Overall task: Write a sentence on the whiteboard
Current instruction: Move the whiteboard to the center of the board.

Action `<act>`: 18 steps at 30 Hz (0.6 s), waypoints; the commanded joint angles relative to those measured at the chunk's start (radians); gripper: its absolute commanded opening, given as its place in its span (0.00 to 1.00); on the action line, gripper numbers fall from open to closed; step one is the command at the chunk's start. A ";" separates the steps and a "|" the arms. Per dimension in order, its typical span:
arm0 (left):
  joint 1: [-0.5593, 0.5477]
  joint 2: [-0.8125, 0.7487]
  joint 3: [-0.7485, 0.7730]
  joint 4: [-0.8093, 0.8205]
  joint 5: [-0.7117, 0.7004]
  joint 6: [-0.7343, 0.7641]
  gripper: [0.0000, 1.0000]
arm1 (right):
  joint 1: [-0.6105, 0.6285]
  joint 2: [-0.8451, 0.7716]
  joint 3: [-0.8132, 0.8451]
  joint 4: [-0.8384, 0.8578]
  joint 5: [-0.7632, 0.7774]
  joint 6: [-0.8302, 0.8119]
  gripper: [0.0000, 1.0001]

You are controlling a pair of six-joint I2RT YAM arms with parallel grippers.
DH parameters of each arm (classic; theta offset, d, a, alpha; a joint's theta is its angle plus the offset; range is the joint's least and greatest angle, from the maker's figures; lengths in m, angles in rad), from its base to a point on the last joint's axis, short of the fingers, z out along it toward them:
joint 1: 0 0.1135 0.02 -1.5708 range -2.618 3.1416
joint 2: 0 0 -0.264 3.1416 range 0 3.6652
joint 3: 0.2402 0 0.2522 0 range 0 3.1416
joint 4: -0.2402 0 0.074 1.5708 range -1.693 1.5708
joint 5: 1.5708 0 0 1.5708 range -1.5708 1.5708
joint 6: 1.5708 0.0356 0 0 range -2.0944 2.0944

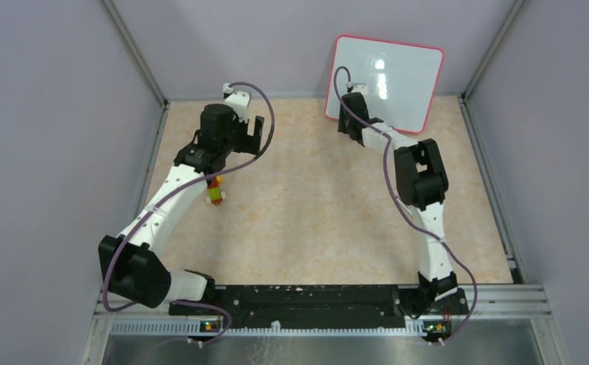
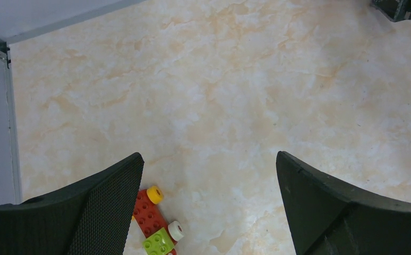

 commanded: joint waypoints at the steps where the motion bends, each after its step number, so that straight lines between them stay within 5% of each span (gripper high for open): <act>1: 0.009 -0.015 0.008 0.041 0.014 -0.024 0.99 | -0.001 0.058 0.110 -0.023 0.056 0.025 0.35; 9: 0.014 -0.010 0.007 0.042 0.021 -0.024 0.99 | -0.004 0.098 0.148 -0.027 0.080 -0.014 0.32; 18: 0.014 -0.017 -0.002 0.043 0.029 -0.028 0.99 | -0.005 0.041 0.086 -0.033 0.075 -0.054 0.00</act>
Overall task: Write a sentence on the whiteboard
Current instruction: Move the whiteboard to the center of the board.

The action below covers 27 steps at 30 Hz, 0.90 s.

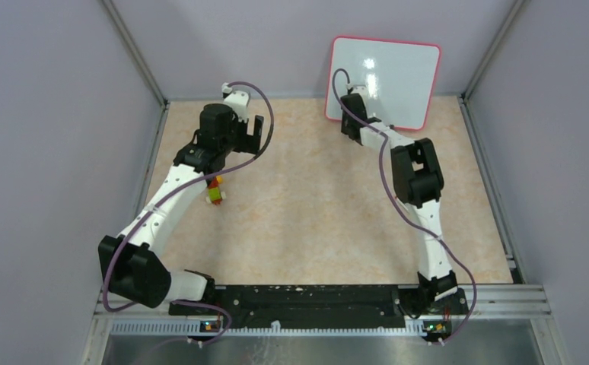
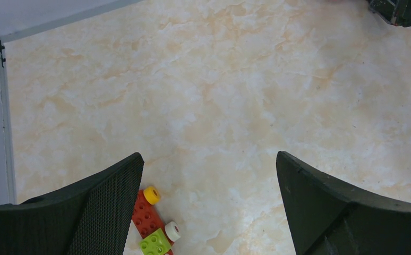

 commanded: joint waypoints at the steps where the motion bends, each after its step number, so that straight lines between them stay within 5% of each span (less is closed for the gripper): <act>1: 0.008 -0.020 -0.003 0.043 0.015 -0.014 0.99 | -0.003 -0.051 -0.014 0.011 0.006 -0.041 0.00; 16: 0.007 -0.067 -0.027 0.034 0.025 -0.023 0.99 | 0.061 -0.355 -0.448 0.099 -0.121 -0.059 0.00; 27: 0.040 -0.139 -0.004 -0.021 0.034 -0.069 0.99 | 0.259 -0.568 -0.750 0.141 -0.159 -0.136 0.00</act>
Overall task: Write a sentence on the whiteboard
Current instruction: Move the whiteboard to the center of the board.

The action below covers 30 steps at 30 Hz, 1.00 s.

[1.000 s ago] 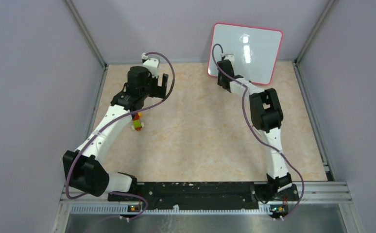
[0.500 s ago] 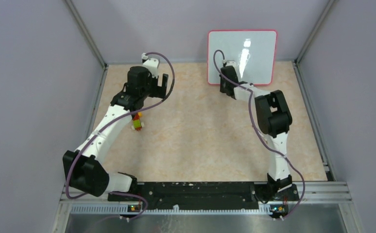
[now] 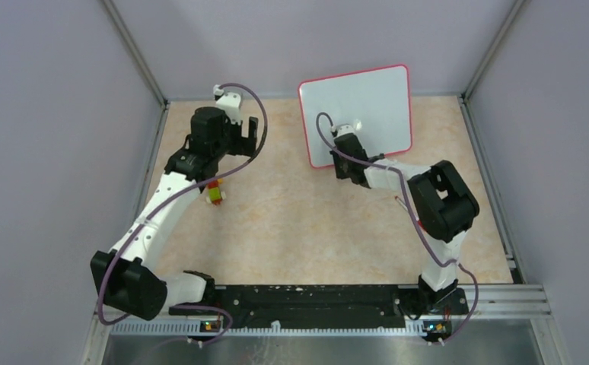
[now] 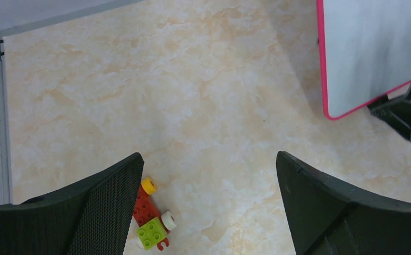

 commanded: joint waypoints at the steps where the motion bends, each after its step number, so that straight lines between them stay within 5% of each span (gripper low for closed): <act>1: 0.040 -0.078 0.024 0.001 0.004 -0.048 0.99 | 0.118 -0.121 -0.076 0.017 -0.039 -0.059 0.00; 14: 0.080 -0.139 0.114 -0.037 -0.073 -0.050 0.99 | 0.300 -0.291 -0.292 -0.106 -0.068 -0.068 0.00; 26: 0.089 -0.145 0.118 -0.044 -0.055 -0.068 0.99 | 0.329 -0.452 -0.425 -0.162 -0.149 -0.069 0.01; 28: 0.089 -0.143 0.123 -0.048 -0.050 -0.067 0.99 | 0.328 -0.437 -0.403 -0.206 -0.157 -0.080 0.29; 30: 0.089 -0.143 0.124 -0.052 -0.044 -0.067 0.99 | 0.328 -0.436 -0.378 -0.247 -0.166 -0.098 0.45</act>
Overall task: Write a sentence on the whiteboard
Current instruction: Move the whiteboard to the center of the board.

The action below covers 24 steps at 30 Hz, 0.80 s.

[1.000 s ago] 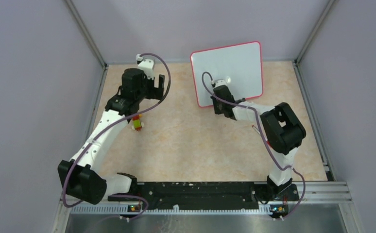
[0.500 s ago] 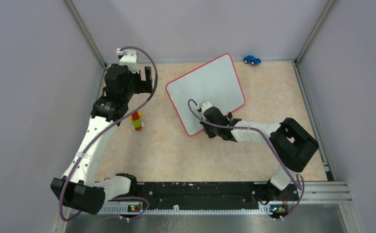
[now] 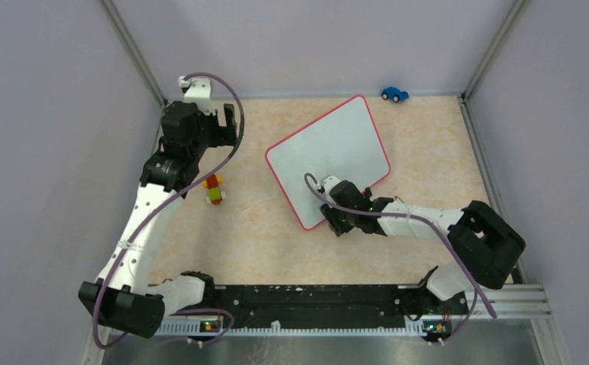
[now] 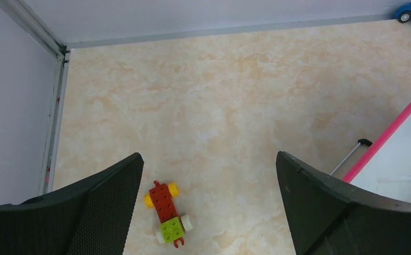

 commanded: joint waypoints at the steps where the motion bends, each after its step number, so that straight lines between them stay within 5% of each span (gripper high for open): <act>1: 0.005 -0.019 0.046 0.011 0.012 -0.011 0.99 | 0.015 -0.018 0.061 -0.115 -0.038 -0.035 0.56; 3: 0.006 -0.020 0.044 0.011 0.014 -0.008 0.99 | 0.015 -0.048 0.082 -0.144 -0.041 -0.049 0.67; 7: 0.007 -0.019 0.044 0.009 0.025 -0.004 0.99 | -0.001 -0.138 0.108 -0.195 -0.027 -0.108 0.68; 13: 0.006 -0.009 0.050 0.009 0.036 -0.001 0.99 | -0.301 -0.232 0.133 -0.266 -0.282 -0.303 0.72; 24: 0.007 0.004 0.055 0.016 0.039 -0.002 0.99 | -0.470 -0.061 0.183 -0.251 -0.300 -0.474 0.59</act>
